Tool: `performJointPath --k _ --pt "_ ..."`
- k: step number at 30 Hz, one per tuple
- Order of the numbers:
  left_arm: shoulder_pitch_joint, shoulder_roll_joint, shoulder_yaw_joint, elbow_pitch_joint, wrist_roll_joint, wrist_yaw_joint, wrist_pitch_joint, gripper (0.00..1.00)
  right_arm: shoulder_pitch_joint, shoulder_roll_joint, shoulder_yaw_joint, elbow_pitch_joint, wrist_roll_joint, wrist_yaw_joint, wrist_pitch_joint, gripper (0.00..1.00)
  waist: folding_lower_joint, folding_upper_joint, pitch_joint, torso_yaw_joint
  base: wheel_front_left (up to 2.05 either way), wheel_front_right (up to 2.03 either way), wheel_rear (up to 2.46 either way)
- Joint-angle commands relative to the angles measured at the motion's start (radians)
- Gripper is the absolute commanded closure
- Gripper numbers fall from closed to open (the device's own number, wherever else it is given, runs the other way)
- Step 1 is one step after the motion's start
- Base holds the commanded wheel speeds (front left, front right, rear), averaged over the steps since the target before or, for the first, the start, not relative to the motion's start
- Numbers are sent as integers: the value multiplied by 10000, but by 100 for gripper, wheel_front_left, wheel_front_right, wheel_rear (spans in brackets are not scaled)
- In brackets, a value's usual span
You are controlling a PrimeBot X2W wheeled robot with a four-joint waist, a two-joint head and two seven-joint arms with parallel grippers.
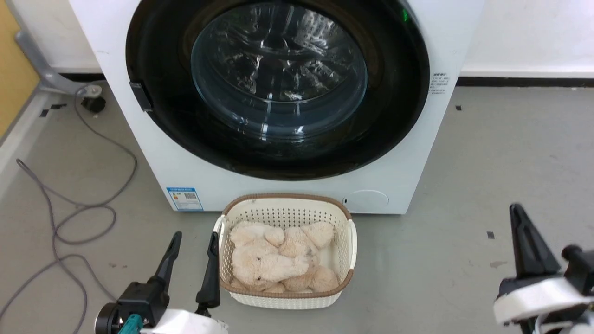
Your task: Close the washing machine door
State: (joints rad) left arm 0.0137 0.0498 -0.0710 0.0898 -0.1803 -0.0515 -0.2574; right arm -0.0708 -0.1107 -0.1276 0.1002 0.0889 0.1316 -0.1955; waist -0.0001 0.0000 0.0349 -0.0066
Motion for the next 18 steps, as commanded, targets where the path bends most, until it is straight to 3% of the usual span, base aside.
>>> performJointPath --k 1,3,4,5,18 --pt "164 5 17 39 16 -18 -44 0 268 168 -38 -158 -129 -9 -70 100 1 0 -85 -9 0 0 0" --pt "250 5 32 55 -55 -9 -44 0 516 332 -120 -267 -299 -9 -163 98 1 0 -156 -27 0 0 0" --pt "299 5 21 50 -83 -4 -44 0 617 399 -196 -316 -360 -9 -217 62 1 0 -186 -27 0 0 0" --pt "340 5 5 44 -104 1 -44 0 702 452 -246 -356 -410 -9 -264 0 1 0 -208 -26 0 0 0" --pt "447 5 -138 86 -228 -2 -44 0 1010 602 -215 -302 -350 -9 -539 0 1 0 -292 -45 0 0 0"
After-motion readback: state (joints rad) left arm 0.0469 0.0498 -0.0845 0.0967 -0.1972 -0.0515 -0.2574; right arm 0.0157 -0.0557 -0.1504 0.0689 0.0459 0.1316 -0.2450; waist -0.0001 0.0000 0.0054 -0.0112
